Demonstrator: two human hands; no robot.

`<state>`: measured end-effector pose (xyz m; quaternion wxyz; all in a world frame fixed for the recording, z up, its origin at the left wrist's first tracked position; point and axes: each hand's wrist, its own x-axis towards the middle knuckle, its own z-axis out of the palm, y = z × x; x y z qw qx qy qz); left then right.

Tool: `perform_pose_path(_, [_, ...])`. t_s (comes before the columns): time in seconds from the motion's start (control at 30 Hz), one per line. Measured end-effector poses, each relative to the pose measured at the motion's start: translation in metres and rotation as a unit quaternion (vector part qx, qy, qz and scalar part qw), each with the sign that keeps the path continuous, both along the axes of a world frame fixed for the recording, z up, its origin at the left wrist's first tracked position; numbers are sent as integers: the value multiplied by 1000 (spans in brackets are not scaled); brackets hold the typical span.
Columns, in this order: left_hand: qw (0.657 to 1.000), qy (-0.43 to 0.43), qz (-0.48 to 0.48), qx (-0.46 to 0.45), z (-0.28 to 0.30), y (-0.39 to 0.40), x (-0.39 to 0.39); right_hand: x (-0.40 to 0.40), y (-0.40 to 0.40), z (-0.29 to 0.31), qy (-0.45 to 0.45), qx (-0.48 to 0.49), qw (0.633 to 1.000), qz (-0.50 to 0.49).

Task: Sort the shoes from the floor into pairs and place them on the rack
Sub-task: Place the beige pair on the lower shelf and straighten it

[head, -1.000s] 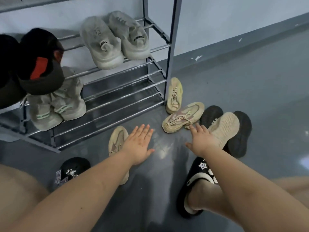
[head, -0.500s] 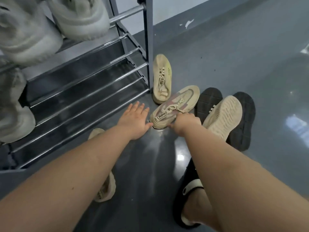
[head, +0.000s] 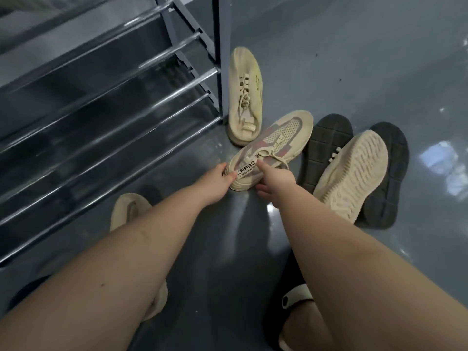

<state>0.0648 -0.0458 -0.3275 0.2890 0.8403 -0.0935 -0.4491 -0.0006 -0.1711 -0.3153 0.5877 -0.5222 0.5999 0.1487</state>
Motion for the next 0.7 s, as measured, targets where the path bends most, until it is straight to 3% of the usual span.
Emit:
perform_pose_path(0.13, [994,24,102,-40,-1,-8,-11,-4,1,1,-37,74,993,-80])
perform_pose_path(0.33, [978,69,185,-67,15,-6,-27,-8,1,20,-42,23,999,-25])
perform_pose_path(0.43, [942,159,273,-112,35,4,-37,-15,14,39,-51,38,998,11])
perform_pose_path(0.5, [908,217,325,-153,50,15,-43,-24,29,56,-74,103,992,7])
perform_pose_path(0.7, [886,229,365,-169,81,78,-64,-56,89,76,-120,179,976,35])
